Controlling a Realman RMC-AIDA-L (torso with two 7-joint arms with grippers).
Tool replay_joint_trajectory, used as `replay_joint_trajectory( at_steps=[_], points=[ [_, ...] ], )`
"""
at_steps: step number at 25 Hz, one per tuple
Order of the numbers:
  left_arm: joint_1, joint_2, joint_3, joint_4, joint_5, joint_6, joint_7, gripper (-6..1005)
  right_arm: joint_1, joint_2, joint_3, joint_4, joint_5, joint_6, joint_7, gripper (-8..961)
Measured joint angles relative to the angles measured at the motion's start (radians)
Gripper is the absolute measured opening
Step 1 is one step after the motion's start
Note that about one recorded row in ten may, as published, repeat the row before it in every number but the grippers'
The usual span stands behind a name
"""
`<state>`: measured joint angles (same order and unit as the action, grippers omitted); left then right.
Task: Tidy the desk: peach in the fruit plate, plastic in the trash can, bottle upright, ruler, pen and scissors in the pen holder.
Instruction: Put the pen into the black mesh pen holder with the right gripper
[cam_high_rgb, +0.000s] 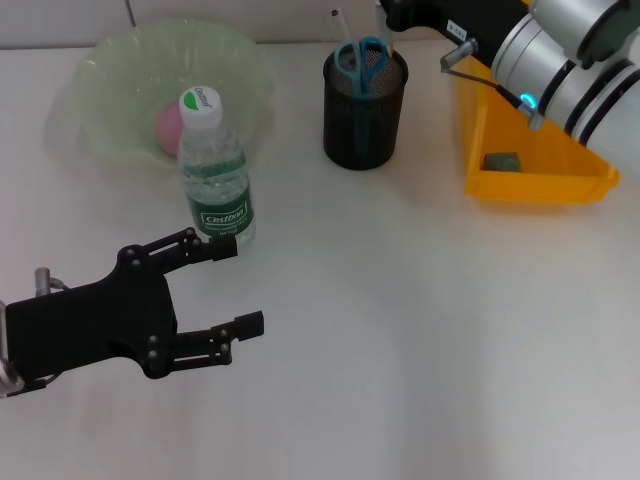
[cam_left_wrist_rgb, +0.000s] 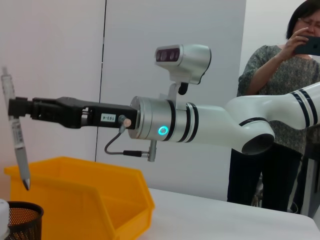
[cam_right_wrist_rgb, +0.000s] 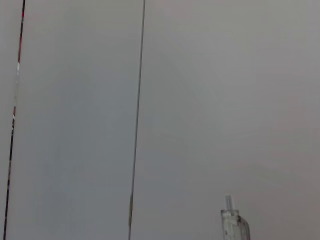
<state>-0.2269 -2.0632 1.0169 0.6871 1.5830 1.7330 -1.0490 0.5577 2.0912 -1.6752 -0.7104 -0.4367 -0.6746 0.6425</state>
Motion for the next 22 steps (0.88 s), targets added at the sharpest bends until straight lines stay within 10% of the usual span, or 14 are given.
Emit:
replay_joint_trajectory(
  at_steps=[22],
  points=[
    [0.002,0.0,0.0,0.0,0.0,-0.003,0.008,852,0.101,0.001,-0.049,0.172,0.008,-0.017,0.046,182]
  ],
)
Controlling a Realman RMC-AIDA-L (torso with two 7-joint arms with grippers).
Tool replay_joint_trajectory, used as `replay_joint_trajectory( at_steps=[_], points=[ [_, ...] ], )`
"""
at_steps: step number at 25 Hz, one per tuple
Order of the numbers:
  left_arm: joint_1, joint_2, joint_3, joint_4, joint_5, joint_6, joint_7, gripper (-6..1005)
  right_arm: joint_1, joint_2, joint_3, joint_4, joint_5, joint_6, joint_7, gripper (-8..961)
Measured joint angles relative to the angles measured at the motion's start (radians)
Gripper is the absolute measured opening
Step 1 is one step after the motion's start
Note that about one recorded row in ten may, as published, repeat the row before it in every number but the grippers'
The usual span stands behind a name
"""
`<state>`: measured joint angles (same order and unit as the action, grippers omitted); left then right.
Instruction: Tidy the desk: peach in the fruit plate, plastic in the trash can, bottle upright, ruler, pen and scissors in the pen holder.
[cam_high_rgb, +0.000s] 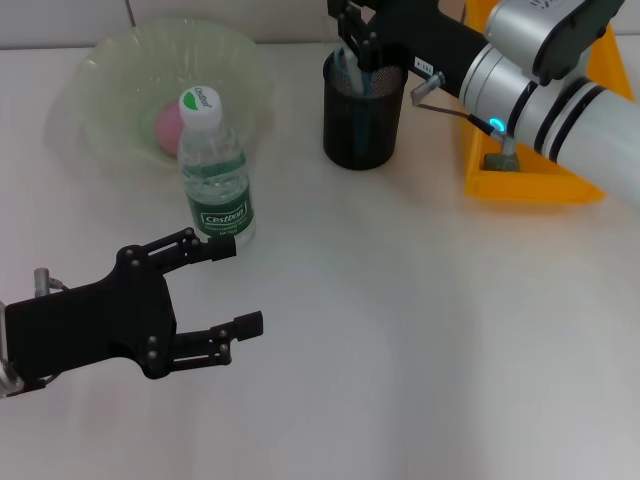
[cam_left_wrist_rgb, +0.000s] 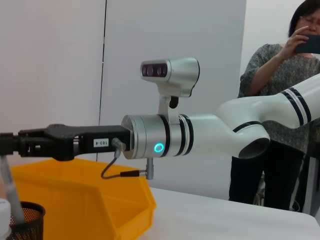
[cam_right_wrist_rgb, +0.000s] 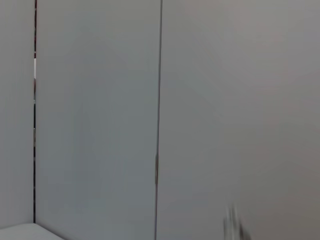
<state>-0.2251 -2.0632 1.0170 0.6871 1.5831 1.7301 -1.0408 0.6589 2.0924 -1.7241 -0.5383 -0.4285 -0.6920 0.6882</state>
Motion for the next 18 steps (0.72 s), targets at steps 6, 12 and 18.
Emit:
replay_joint_trajectory(
  at_steps=[6,12,18],
  points=[
    [-0.002,0.0,0.0,0.0,0.0,0.0,0.002,852,-0.001,0.0,-0.002,0.018,0.001,-0.001,0.016,248],
    [-0.002,0.0,0.0,0.0,0.0,0.004,0.002,852,-0.06,-0.005,-0.002,-0.03,-0.011,-0.076,0.083,438],
    [-0.001,0.001,0.0,0.0,-0.006,0.008,-0.01,852,-0.251,-0.035,0.036,-0.28,-0.288,-0.198,0.412,657]
  ],
)
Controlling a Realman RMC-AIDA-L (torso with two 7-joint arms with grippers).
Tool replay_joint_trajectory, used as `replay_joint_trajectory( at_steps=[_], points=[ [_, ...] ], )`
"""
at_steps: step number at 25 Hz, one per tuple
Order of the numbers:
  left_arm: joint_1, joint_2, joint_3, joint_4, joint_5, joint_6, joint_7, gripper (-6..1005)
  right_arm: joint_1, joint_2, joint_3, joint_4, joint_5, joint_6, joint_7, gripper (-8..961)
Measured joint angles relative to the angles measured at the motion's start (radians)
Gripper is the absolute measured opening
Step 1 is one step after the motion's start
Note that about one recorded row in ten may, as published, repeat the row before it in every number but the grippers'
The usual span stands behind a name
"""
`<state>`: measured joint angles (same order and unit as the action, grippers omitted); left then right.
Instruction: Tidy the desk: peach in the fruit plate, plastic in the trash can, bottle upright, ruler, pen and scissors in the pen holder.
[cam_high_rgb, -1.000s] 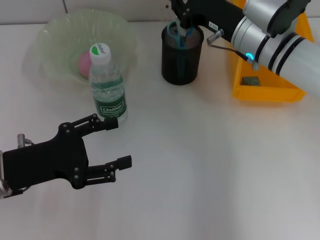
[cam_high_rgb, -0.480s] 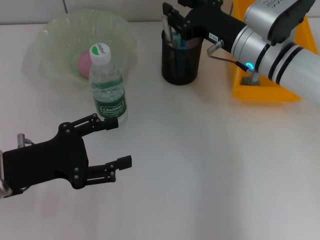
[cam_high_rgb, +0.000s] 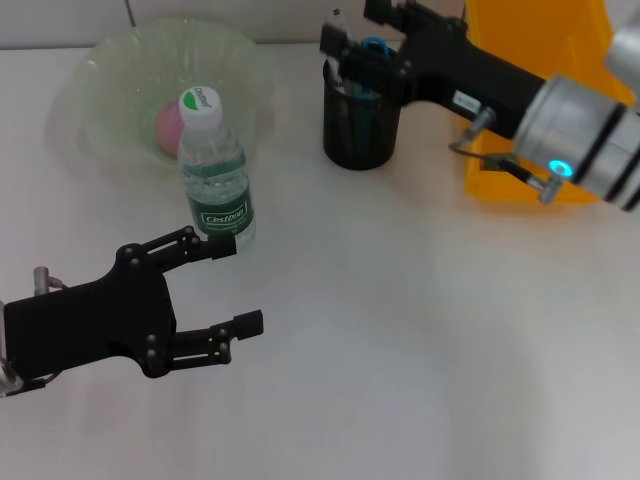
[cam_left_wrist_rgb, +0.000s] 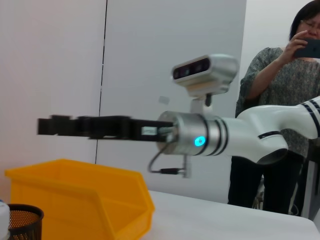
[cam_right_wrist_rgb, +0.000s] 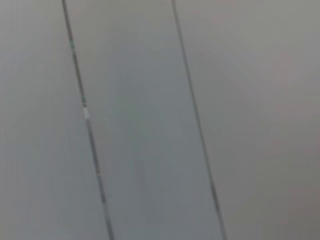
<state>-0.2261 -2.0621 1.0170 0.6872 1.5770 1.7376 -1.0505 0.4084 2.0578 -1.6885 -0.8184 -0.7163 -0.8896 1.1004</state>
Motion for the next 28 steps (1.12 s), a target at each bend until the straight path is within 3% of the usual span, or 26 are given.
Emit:
replay_joint_trajectory(
  at_steps=[2,6,13,19,28],
  points=[
    [-0.001,0.0,0.0,0.0,0.001,0.0,-0.006,852,-0.065,-0.001,0.047,-0.093,-0.153,-0.052,0.129,683],
    [-0.003,0.0,-0.001,0.0,0.004,-0.007,-0.011,852,-0.162,0.022,0.183,-0.206,-0.433,-0.237,0.313,736],
    [-0.018,0.008,0.001,-0.033,0.007,-0.028,-0.012,854,-0.219,0.022,0.343,-0.199,-0.706,-0.584,0.358,802],
    [-0.068,0.019,0.001,-0.1,0.057,-0.035,-0.009,854,-0.236,0.025,0.37,-0.149,-0.859,-0.627,0.339,802],
    [-0.075,0.016,0.0,-0.106,0.087,-0.052,-0.022,854,-0.225,0.028,0.365,-0.103,-0.864,-0.614,0.301,802]
  ],
)
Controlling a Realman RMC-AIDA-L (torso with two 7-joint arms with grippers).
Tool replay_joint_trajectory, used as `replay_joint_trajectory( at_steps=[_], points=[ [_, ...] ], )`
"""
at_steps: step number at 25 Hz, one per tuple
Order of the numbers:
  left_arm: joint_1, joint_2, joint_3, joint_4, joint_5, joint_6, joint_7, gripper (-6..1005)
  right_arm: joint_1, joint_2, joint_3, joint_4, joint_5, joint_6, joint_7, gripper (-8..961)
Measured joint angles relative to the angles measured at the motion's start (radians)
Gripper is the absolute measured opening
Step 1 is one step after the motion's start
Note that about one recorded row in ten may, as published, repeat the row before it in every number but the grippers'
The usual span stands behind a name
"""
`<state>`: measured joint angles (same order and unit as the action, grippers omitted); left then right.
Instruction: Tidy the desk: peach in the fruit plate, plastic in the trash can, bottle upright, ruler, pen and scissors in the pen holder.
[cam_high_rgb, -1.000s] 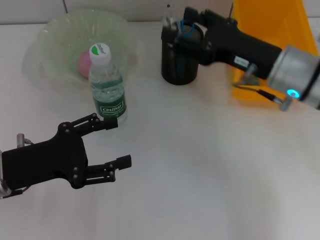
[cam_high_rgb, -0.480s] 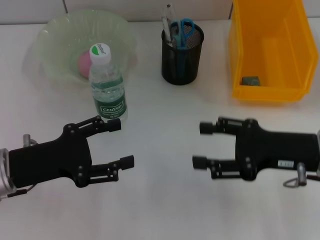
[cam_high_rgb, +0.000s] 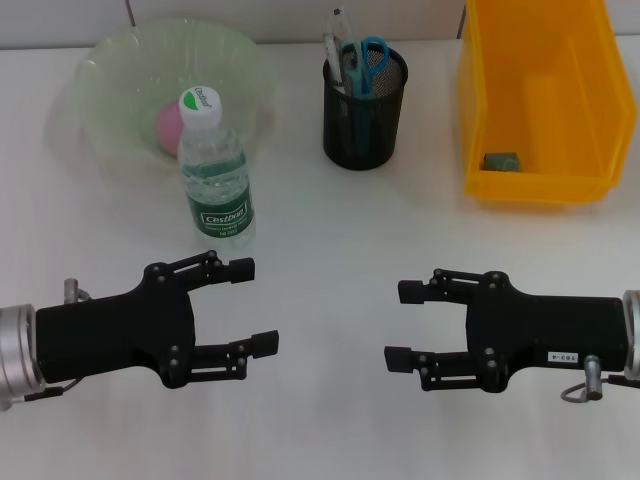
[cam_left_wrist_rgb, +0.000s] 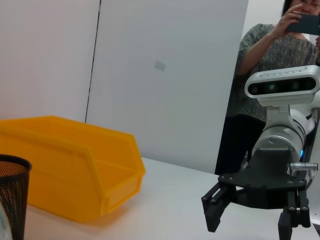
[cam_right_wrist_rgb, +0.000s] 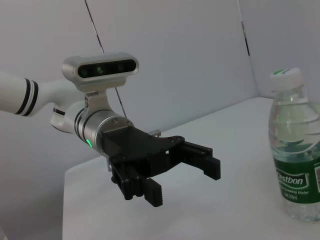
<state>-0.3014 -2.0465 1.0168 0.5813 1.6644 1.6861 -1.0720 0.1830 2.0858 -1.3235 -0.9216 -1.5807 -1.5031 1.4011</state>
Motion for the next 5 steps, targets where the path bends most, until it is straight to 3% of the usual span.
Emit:
replay_joint_trajectory(
  at_steps=[5],
  points=[
    [0.001,0.002,0.0,0.0,0.001,0.0,-0.001,854,0.001,0.002,0.004,0.001,0.0,0.001,0.0,802]
  ],
)
